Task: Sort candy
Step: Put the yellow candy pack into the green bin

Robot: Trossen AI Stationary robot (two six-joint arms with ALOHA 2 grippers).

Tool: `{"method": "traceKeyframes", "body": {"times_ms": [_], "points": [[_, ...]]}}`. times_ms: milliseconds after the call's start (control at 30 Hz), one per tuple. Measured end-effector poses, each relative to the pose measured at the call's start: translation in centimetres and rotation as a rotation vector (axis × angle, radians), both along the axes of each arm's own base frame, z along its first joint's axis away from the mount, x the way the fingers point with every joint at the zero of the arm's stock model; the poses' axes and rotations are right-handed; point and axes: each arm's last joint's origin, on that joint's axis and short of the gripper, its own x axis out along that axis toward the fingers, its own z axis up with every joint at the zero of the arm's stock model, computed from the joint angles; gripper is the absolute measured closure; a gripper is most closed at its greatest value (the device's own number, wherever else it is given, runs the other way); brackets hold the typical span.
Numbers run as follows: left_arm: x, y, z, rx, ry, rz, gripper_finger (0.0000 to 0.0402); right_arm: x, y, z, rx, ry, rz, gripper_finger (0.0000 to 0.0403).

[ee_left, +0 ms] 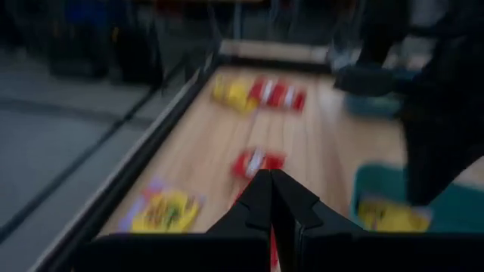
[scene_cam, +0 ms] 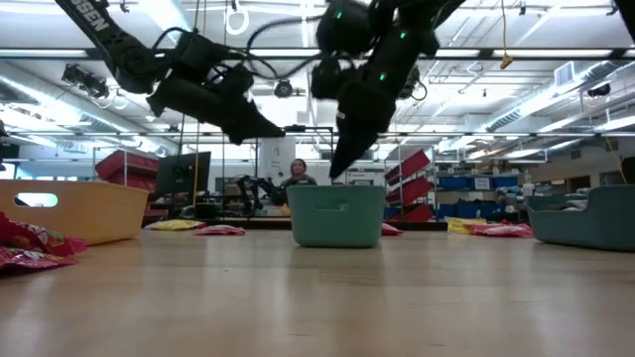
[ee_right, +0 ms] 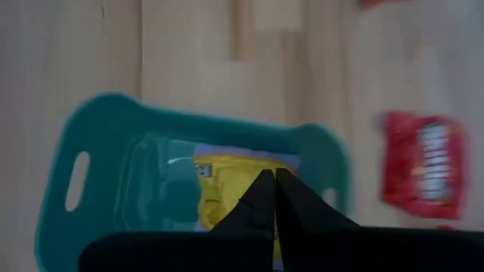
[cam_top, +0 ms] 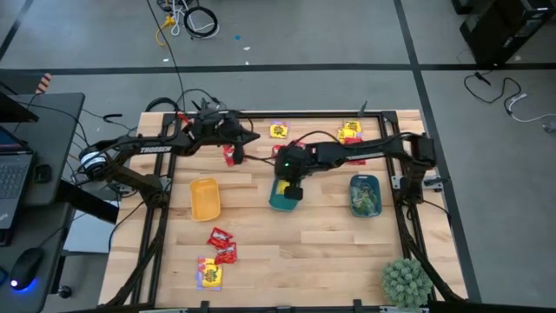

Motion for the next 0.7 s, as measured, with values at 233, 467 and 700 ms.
{"method": "traceKeyframes", "body": {"times_ms": [233, 467, 700], "points": [[-1.7, -1.3, -0.7, 0.032, -0.274, -0.030, 0.0401, -3.3, -1.0, 2.1, -0.065, -0.154, -0.027, 0.0403], [-2.6, -2.0, -2.2, -0.027, -0.265, -0.023, 0.0401, -8.2, -4.0, 1.4, -0.040, -0.221, -0.196, 0.0403], [-2.8, -2.1, -2.6, -0.039, -0.255, -0.020, 0.0401, -13.4, -9.6, 1.5, -0.024, -0.235, -0.562, 0.0393]]}}
